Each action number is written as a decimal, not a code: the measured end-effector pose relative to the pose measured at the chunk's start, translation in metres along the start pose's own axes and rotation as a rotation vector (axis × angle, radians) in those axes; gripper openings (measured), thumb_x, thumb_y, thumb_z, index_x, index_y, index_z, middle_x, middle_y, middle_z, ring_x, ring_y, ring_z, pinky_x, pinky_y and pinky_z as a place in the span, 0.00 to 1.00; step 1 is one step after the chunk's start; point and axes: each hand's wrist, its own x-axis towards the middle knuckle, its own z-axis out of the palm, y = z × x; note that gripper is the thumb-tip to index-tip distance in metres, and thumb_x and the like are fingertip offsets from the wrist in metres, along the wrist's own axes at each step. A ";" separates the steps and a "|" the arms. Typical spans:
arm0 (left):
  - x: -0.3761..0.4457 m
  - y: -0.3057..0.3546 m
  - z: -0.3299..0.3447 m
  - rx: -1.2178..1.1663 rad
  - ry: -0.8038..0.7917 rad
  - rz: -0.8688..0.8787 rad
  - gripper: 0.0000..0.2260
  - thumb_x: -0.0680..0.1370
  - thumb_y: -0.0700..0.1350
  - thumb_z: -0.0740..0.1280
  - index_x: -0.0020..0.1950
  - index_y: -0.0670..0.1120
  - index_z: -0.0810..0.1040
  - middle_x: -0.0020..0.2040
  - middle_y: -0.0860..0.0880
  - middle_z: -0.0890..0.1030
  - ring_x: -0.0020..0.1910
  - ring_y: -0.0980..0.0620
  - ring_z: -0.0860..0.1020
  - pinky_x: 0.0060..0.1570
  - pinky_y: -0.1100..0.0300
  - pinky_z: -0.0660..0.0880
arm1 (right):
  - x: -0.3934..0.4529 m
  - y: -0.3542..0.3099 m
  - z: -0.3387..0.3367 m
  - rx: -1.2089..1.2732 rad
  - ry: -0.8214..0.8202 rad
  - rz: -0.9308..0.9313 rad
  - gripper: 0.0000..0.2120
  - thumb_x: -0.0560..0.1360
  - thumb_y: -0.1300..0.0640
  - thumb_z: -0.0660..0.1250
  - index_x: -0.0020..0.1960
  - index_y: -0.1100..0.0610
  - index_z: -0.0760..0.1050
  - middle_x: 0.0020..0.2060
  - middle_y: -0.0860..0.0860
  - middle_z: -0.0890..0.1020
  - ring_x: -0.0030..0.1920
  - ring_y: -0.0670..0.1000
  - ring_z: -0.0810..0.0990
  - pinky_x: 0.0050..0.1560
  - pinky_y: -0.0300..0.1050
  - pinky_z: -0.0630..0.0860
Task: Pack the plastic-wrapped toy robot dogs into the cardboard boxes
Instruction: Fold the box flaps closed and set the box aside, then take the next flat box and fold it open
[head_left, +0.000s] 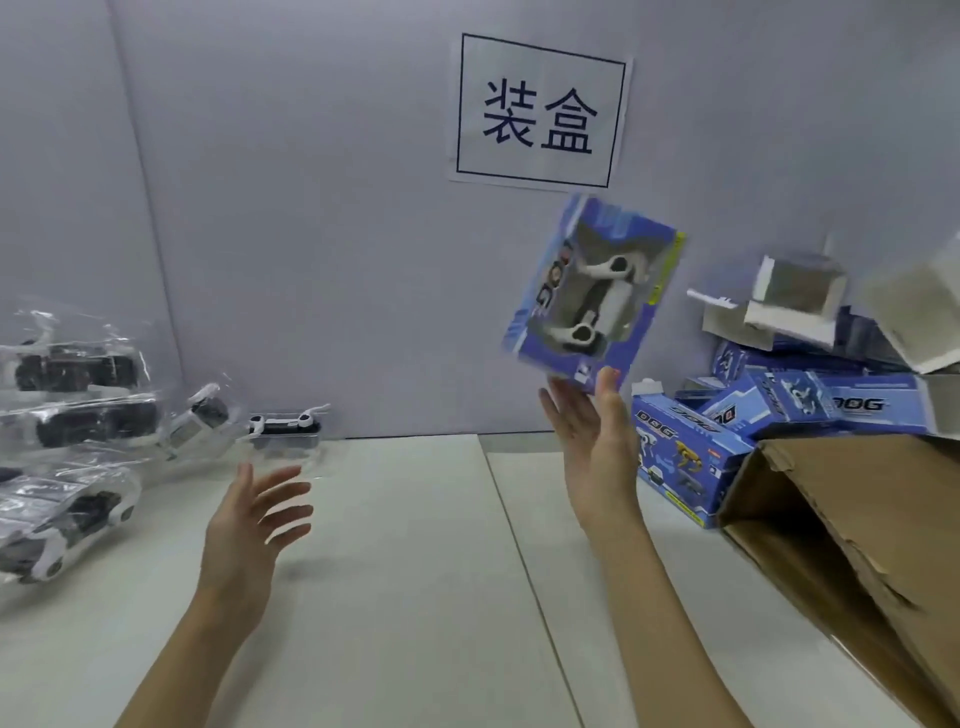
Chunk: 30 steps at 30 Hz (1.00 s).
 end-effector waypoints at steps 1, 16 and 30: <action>-0.001 -0.001 0.001 0.015 -0.008 -0.006 0.23 0.85 0.60 0.58 0.59 0.43 0.83 0.49 0.45 0.84 0.46 0.44 0.80 0.51 0.48 0.75 | 0.001 -0.004 0.002 0.004 0.080 -0.098 0.28 0.75 0.44 0.76 0.66 0.58 0.71 0.58 0.60 0.85 0.61 0.57 0.85 0.58 0.52 0.83; -0.001 -0.012 0.012 0.196 -0.175 -0.015 0.26 0.82 0.63 0.60 0.50 0.43 0.87 0.45 0.41 0.84 0.39 0.44 0.80 0.45 0.48 0.75 | 0.084 -0.009 -0.103 -2.247 0.377 0.092 0.38 0.82 0.53 0.68 0.82 0.59 0.49 0.82 0.66 0.48 0.82 0.69 0.44 0.82 0.64 0.46; -0.007 -0.009 0.016 0.217 -0.193 -0.024 0.24 0.83 0.60 0.60 0.49 0.44 0.87 0.44 0.42 0.84 0.39 0.45 0.80 0.44 0.50 0.75 | 0.059 0.045 -0.060 -2.710 0.204 -0.124 0.44 0.76 0.42 0.73 0.80 0.57 0.53 0.65 0.61 0.73 0.62 0.58 0.75 0.70 0.56 0.68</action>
